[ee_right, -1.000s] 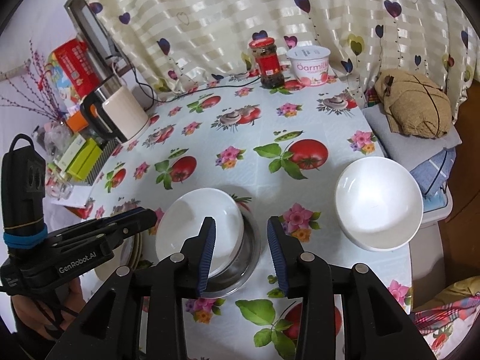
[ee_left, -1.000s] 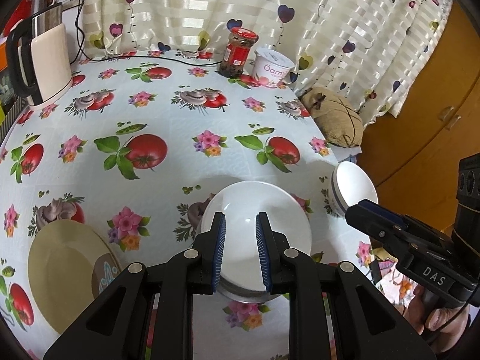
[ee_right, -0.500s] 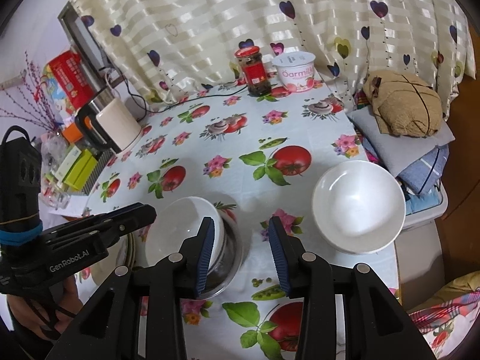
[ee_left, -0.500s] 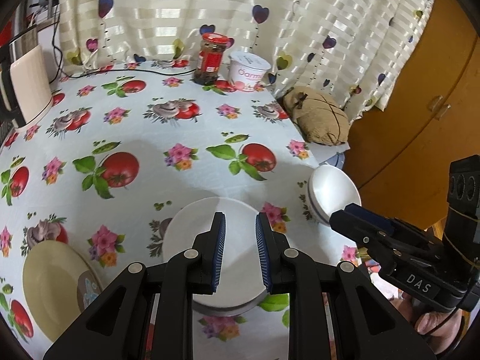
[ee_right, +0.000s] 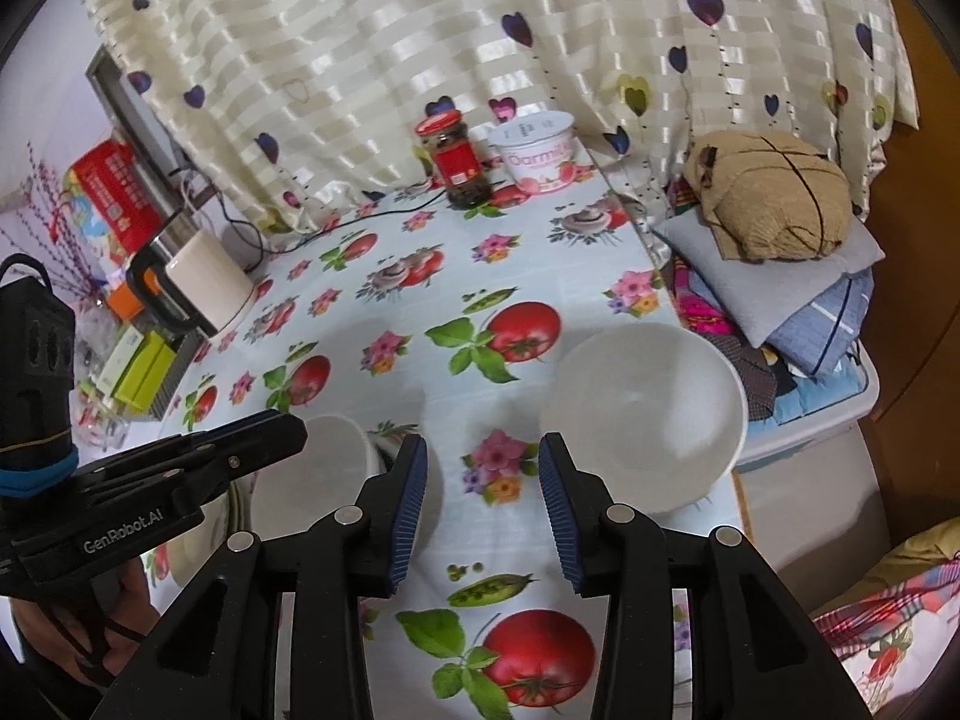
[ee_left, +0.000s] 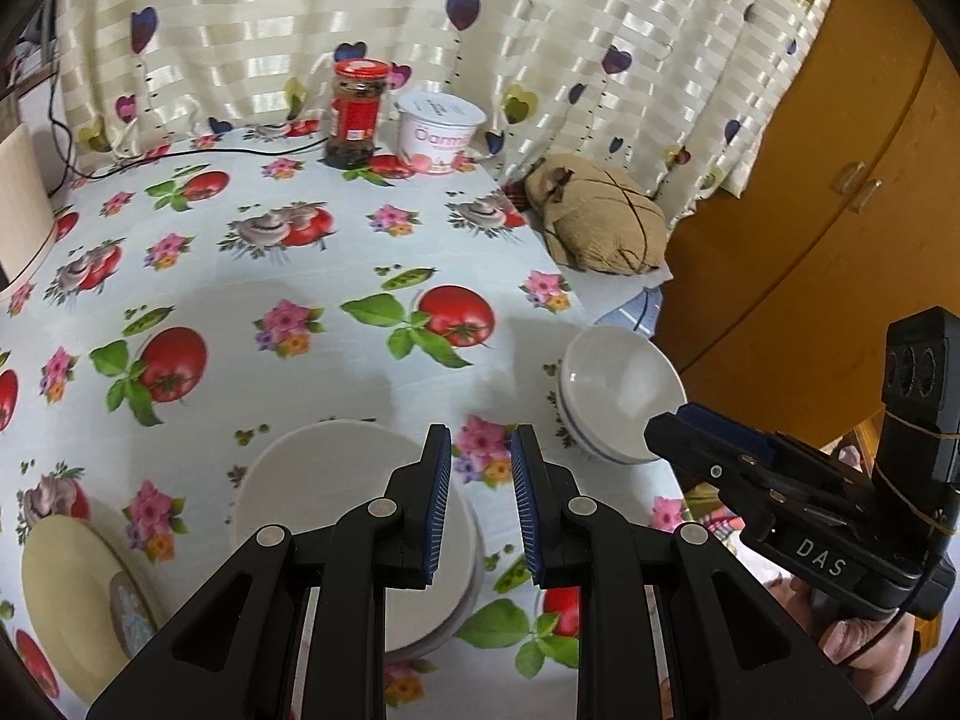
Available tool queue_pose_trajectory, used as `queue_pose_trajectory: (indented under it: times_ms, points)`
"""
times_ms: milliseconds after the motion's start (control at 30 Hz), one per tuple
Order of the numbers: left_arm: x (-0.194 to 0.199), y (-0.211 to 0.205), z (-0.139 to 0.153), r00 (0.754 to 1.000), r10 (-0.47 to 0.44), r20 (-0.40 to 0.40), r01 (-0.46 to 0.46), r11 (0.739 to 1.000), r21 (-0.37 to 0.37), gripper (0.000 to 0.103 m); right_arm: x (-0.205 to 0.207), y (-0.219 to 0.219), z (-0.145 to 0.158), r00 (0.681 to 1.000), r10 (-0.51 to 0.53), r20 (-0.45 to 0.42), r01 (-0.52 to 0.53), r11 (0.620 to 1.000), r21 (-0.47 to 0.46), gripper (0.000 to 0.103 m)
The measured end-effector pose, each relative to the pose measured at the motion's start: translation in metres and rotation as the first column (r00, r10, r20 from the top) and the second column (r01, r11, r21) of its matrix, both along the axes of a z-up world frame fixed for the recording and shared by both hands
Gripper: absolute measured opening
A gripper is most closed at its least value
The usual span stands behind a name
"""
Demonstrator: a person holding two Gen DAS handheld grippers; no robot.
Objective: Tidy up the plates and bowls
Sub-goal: 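Move both tools to the other blue-striped white bowl and grip its rim, then lift the white bowl with both tools and carry it over the steel bowl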
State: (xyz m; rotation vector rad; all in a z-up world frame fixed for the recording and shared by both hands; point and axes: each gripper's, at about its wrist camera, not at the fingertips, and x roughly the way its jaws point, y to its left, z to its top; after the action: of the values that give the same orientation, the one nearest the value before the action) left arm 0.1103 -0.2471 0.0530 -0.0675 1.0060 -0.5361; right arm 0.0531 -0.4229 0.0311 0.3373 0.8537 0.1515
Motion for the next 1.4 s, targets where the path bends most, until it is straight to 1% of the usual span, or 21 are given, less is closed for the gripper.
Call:
queue_pose_trajectory:
  times_ms: [433,733,900,1167,1400]
  points:
    - [0.01,-0.038,-0.008,0.998,-0.049,-0.025,0.049,0.999,-0.007,0.022,-0.002,-0.042,-0.008,0.995,-0.095,-0.011,0.095,0.995,-0.004,0.038]
    - [0.018,-0.065,-0.019,0.996,-0.071,-0.053,0.07,0.997,-0.018,0.022,0.001,-0.067,-0.02,0.988,-0.153,-0.033,0.153,0.988,-0.009,0.038]
    - [0.023,-0.078,-0.031,0.994,-0.072,-0.081,0.071,0.997,-0.013,0.022,0.002,-0.079,-0.028,0.982,-0.18,-0.049,0.18,0.984,-0.009,0.038]
    - [0.032,-0.09,-0.05,0.99,-0.056,-0.127,0.055,0.998,-0.01,0.022,0.007,-0.091,-0.046,0.976,-0.199,-0.083,0.199,0.98,-0.008,0.038]
    - [0.035,-0.097,-0.058,0.989,-0.051,-0.137,0.052,0.999,0.005,0.022,0.012,-0.093,-0.059,0.976,-0.191,-0.103,0.193,0.981,0.009,0.037]
